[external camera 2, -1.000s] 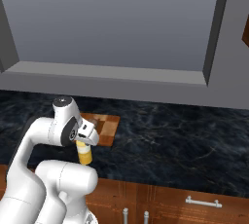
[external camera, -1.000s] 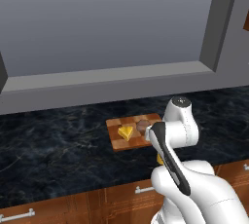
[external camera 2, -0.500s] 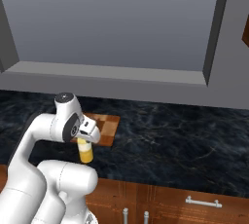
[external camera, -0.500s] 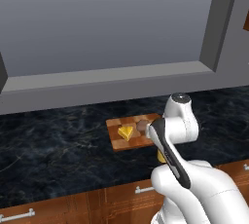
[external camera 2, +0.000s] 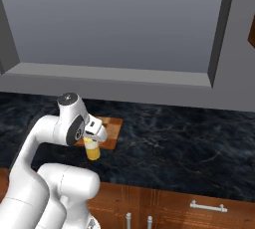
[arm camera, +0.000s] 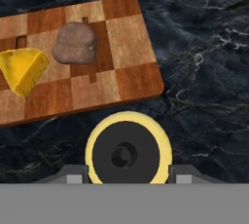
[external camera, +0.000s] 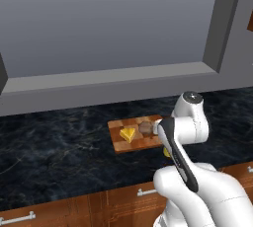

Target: Retrieve the reheated potato from the microwave, then place the potato, cheese, and condiment on the cutting board.

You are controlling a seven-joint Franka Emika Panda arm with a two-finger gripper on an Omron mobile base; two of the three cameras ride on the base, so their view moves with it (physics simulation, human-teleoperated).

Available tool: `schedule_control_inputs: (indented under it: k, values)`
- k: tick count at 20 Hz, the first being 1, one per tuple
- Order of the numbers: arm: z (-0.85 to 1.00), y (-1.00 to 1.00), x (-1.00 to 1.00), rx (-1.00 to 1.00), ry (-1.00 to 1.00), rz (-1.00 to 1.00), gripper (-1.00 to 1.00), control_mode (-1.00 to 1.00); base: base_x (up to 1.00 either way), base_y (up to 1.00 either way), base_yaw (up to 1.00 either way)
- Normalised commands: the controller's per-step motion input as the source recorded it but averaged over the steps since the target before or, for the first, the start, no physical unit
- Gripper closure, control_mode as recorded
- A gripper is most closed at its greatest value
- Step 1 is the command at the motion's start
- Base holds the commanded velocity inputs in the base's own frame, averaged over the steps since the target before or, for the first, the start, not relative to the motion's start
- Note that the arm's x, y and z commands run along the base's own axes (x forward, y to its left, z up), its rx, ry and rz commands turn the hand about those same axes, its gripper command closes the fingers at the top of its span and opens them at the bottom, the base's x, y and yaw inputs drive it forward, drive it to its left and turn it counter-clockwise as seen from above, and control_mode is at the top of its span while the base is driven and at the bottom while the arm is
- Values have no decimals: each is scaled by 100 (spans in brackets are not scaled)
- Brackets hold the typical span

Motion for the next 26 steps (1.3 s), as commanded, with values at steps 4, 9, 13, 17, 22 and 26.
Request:
schedule_control_inputs:
  k: [4, 9, 13, 17, 22, 26]
  values:
    - [27, -6, 27, 0, -4, 0, 100, -100, 0, 0, 0]
    - [30, -1, 44, 0, 0, 0, 100, -100, 0, 0, 0]
    - [10, -7, 61, 0, 0, 0, 100, -100, 0, 0, 0]
    - [0, -16, 60, 0, 0, 0, 100, -100, 0, 0, 0]
    - [-11, -9, 52, 0, 1, 0, 100, -100, 0, 0, 0]
    - [-31, 0, 39, 0, 6, 0, 100, -100, 0, 0, 0]
